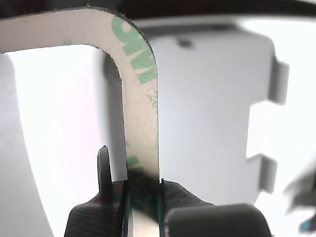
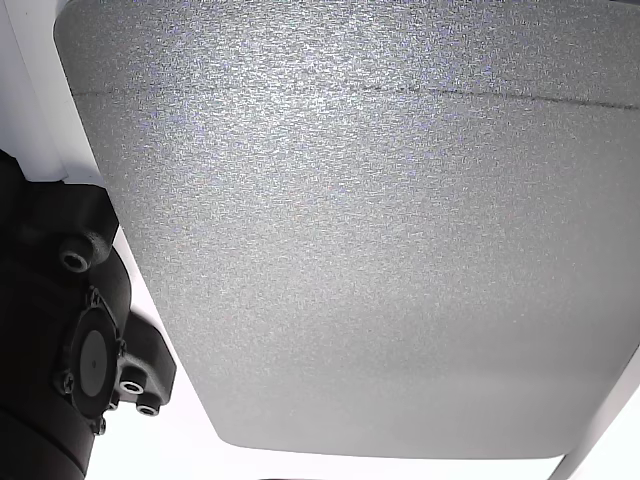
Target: Grab top frame and put it into gray box.
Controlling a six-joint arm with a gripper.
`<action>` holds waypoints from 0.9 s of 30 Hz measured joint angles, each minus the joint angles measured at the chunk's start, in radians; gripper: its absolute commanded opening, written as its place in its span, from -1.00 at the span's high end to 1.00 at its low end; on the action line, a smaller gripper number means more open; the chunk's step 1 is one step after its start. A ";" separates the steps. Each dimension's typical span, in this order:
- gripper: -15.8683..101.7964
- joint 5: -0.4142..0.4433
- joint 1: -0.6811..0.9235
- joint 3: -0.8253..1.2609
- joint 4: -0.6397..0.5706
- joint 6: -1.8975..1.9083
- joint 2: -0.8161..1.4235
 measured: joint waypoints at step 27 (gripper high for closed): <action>0.95 -0.089 -0.423 -0.124 0.002 1.177 0.025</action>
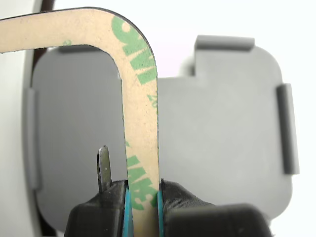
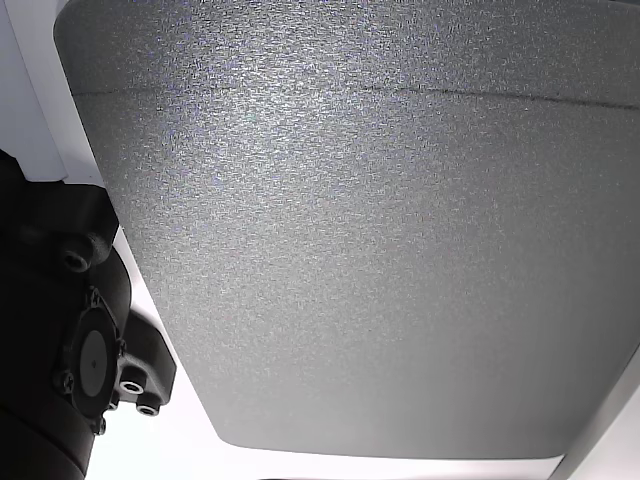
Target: Grab top frame and put it into gray box.
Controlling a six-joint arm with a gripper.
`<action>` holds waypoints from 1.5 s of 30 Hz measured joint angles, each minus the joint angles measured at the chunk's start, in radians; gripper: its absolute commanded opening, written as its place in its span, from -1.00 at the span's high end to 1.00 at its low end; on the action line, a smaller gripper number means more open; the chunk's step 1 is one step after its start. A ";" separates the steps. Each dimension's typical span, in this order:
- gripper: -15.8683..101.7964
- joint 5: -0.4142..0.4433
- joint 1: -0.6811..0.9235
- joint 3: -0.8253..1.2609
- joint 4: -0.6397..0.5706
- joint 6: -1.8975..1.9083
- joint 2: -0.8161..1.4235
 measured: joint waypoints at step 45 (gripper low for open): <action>0.95 -0.331 -0.210 0.150 0.000 1.310 -0.210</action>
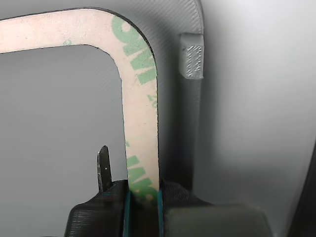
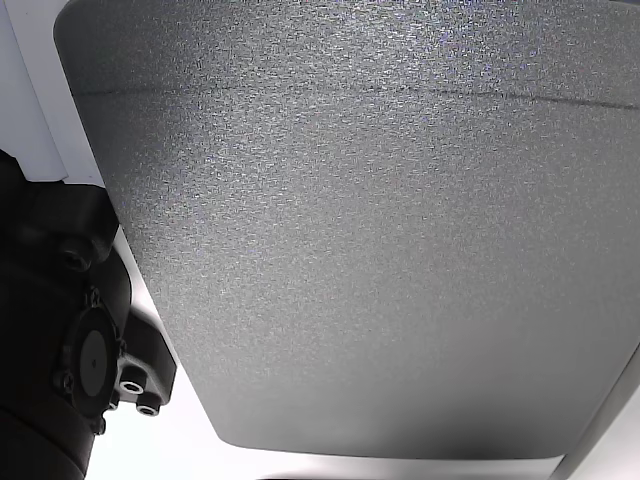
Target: Grab top frame and put it into gray box.
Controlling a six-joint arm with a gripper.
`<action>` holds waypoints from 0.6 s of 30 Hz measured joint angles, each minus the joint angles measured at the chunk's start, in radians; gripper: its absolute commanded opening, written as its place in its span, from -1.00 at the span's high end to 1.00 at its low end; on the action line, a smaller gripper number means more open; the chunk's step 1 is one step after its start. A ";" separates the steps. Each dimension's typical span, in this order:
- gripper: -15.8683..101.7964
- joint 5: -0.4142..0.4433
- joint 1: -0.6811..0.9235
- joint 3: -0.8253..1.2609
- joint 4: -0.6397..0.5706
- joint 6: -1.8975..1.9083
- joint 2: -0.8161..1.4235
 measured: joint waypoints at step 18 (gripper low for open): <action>0.95 -0.035 -0.038 -0.014 0.000 -0.006 -0.025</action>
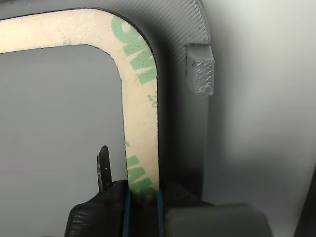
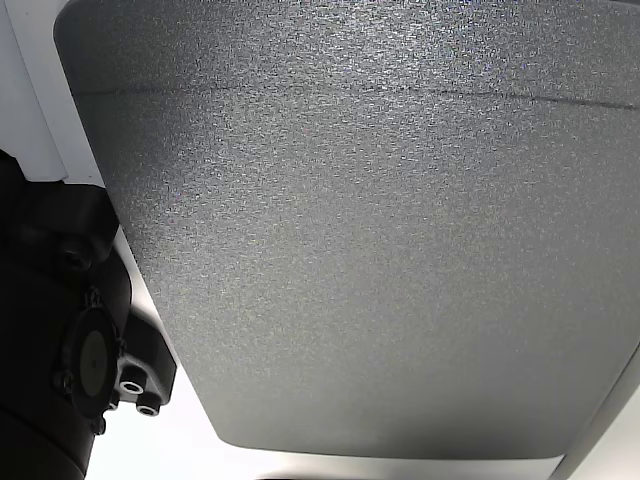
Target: Grab top frame and put it into gray box.
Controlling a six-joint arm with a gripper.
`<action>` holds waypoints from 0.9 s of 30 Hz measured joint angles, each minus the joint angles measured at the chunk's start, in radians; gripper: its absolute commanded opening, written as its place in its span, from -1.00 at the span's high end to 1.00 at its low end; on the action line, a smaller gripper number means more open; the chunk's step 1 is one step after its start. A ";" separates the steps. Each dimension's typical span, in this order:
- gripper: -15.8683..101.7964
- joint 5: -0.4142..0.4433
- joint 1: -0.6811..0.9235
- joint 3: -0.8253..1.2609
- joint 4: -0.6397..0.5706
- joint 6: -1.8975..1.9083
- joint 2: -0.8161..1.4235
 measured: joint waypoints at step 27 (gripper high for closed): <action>0.95 0.000 -0.008 0.015 0.000 -0.015 -0.006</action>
